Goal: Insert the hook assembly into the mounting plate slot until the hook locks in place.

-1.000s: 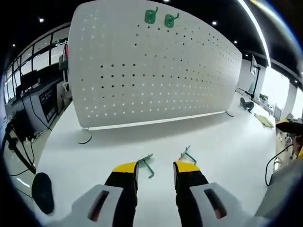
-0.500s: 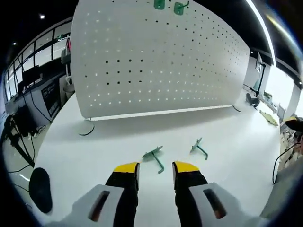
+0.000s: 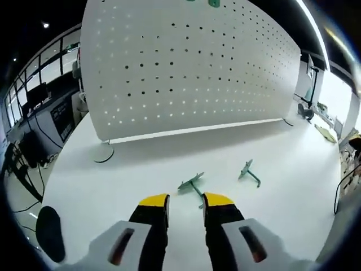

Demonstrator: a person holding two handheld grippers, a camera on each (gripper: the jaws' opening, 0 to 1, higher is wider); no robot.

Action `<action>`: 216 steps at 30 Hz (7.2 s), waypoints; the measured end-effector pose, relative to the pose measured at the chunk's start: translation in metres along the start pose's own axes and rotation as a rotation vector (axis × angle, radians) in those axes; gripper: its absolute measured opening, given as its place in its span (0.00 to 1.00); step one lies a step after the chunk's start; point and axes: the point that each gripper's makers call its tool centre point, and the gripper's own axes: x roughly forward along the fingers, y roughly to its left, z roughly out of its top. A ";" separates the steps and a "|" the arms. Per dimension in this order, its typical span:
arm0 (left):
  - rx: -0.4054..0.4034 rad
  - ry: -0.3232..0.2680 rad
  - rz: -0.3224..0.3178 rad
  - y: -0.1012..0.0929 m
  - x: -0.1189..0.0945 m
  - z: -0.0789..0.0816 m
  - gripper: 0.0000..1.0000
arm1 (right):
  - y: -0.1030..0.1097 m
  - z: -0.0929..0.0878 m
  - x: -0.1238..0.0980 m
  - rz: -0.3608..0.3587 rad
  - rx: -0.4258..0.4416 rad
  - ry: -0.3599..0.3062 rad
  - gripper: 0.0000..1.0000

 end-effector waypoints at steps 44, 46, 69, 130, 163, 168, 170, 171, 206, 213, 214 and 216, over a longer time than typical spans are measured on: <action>0.040 0.042 -0.091 -0.015 0.029 0.000 0.17 | 0.000 -0.016 0.004 0.003 0.020 0.042 0.65; 0.057 0.054 -0.095 -0.016 0.029 -0.003 0.14 | 0.000 -0.015 0.004 0.001 0.019 0.041 0.65; 0.085 0.068 -0.076 -0.016 0.020 -0.007 0.03 | 0.001 -0.015 0.002 0.009 0.021 0.037 0.65; -0.096 -0.059 -0.322 -0.108 -0.066 0.005 0.01 | 0.032 -0.002 0.003 0.123 -0.054 0.023 0.60; -0.088 -0.034 -0.432 -0.167 -0.116 -0.013 0.01 | 0.057 -0.010 0.011 0.222 -0.098 0.044 0.45; -0.098 -0.021 -0.443 -0.170 -0.120 -0.018 0.02 | 0.058 -0.010 0.013 0.227 -0.114 0.044 0.41; -0.102 -0.009 -0.450 -0.172 -0.121 -0.020 0.02 | 0.060 -0.010 0.014 0.233 -0.125 0.052 0.37; -0.106 0.003 -0.454 -0.173 -0.123 -0.022 0.02 | 0.061 -0.011 0.014 0.240 -0.127 0.052 0.35; -0.105 0.175 -0.492 -0.199 -0.140 -0.038 0.02 | 0.063 -0.037 0.017 0.193 -0.510 0.200 0.07; -0.123 0.188 -0.482 -0.202 -0.139 -0.041 0.02 | 0.065 -0.040 0.019 0.197 -0.562 0.227 0.05; -0.121 0.187 -0.480 -0.203 -0.139 -0.041 0.02 | 0.065 -0.040 0.019 0.196 -0.568 0.227 0.05; -0.117 0.195 -0.474 -0.203 -0.139 -0.042 0.02 | 0.066 -0.042 0.020 0.198 -0.589 0.236 0.05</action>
